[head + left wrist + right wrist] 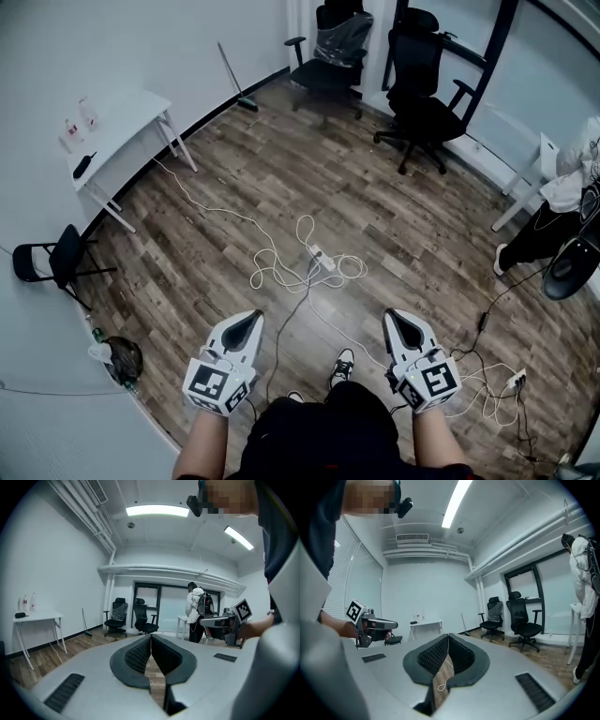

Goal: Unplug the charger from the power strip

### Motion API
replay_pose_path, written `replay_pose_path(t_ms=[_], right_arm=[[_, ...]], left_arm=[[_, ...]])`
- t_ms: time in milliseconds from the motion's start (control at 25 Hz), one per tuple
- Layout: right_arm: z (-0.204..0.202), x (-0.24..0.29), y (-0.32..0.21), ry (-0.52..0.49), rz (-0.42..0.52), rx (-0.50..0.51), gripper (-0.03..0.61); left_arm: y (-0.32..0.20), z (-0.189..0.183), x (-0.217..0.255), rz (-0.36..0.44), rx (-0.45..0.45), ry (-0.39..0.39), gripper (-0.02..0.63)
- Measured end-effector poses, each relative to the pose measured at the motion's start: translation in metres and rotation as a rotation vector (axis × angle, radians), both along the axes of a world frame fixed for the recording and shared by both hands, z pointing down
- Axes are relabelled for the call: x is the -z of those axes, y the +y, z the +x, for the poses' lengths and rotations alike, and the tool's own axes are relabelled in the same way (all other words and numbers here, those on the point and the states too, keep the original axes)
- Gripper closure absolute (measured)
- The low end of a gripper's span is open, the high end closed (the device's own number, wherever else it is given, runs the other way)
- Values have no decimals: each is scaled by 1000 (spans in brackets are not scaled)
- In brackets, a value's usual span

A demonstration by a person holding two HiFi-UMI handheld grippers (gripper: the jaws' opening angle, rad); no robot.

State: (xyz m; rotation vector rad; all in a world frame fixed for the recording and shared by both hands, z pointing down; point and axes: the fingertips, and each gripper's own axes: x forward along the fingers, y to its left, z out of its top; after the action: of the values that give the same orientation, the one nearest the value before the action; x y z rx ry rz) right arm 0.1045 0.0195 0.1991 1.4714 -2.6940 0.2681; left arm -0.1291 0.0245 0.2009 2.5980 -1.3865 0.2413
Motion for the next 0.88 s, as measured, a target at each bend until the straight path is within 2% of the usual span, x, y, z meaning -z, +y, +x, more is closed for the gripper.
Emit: replay_pose_path(t_ms=[160, 360, 480, 680, 880], right_arm=[[24, 6, -66, -27, 22, 48, 557], [45, -2, -127, -18, -19, 106, 555], [53, -15, -152, -9, -48, 106, 555], [58, -34, -179, -5, -78, 99, 555], [47, -41, -211, 4, -108, 44, 555]], left_arm=[[-53, 27, 3, 9, 31, -13, 591], [-106, 61, 4, 9, 51, -23, 591], [-128, 74, -7, -9, 49, -27, 591], [-164, 80, -17, -30, 29, -25, 591], [-210, 66, -28, -45, -19, -11, 591]])
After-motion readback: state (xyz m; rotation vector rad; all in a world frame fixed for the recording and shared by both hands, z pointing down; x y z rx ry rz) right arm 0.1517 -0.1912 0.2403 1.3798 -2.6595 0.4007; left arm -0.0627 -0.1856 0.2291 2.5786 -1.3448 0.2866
